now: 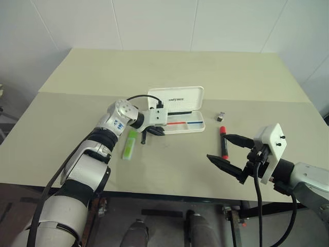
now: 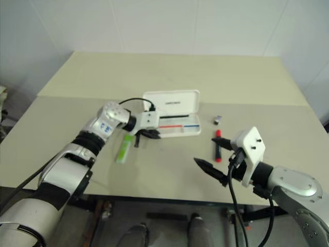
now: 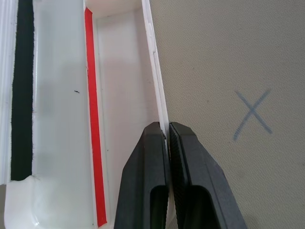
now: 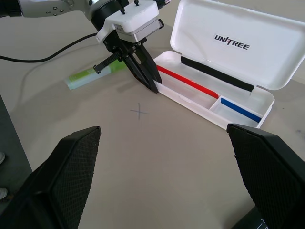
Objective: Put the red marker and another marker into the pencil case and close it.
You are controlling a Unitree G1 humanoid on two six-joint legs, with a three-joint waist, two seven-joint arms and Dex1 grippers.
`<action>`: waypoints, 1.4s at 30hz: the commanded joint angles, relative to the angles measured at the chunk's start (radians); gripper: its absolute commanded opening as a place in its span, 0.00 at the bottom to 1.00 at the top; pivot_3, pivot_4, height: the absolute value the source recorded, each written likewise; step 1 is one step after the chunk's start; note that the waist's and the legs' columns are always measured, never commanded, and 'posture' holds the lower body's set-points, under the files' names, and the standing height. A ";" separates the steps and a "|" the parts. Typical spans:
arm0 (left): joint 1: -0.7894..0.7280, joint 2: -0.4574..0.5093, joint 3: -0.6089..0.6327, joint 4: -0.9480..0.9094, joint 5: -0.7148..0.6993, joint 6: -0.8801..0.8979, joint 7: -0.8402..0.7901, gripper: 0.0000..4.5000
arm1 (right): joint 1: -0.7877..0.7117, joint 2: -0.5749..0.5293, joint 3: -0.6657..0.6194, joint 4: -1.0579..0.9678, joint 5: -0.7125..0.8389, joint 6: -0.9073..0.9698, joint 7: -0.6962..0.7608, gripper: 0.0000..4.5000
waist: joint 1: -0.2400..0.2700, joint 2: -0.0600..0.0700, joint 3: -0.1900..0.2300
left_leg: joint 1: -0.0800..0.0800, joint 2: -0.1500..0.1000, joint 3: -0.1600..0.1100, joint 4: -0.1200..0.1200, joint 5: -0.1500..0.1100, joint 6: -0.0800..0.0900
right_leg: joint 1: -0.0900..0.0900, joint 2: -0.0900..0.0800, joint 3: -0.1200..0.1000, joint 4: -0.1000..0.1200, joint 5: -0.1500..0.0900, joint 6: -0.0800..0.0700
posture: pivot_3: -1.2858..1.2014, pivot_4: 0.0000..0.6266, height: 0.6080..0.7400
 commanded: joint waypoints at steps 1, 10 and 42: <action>-0.001 0.002 -0.016 0.035 0.035 0.009 0.010 0.00 | -0.013 0.000 -0.022 -0.021 -0.001 -0.020 -0.007 1.00 | 0.000 0.000 0.000 | 0.000 0.000 0.000 0.000 0.000 0.000 | 0.000 0.000 0.000 0.000 0.000 0.000 | 0.52 0.24 1.00; 0.035 0.010 0.058 -0.092 -0.052 -0.026 -0.031 0.00 | -0.010 -0.001 -0.030 -0.025 0.003 -0.017 -0.007 1.00 | 0.001 0.000 0.000 | 0.000 0.000 0.000 -0.001 0.000 0.000 | 0.000 0.000 0.000 0.000 0.001 -0.002 | 0.52 0.24 1.00; 0.540 0.282 0.084 -1.133 -0.182 0.405 -0.072 0.00 | -0.023 -0.028 -0.026 0.006 0.008 -0.011 0.041 1.00 | -0.001 0.000 0.001 | -0.003 0.001 0.001 -0.003 -0.001 -0.001 | -0.008 0.000 0.001 0.006 -0.005 -0.005 | 0.52 0.24 1.00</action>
